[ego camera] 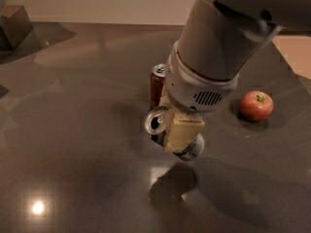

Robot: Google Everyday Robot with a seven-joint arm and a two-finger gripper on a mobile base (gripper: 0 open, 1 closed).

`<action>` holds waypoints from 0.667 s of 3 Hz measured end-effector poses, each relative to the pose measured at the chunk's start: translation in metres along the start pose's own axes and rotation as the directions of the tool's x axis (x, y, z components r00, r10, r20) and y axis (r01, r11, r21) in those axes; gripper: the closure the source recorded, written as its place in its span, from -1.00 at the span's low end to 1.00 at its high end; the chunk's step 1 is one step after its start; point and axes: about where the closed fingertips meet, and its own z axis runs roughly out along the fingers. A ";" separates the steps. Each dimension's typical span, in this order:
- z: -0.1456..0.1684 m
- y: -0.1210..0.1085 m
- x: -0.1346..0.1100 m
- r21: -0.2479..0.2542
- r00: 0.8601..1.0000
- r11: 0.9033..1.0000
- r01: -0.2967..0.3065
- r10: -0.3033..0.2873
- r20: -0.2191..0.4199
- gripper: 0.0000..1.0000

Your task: Knock 7up can over

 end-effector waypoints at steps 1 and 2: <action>-0.004 0.002 0.015 0.029 0.993 0.999 0.039 -0.035 -0.116 1.00; -0.005 0.007 0.021 0.059 0.974 0.994 0.088 -0.073 -0.213 1.00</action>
Offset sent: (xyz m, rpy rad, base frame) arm -0.0036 -0.0398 -0.0226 -0.3411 -0.1166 0.0467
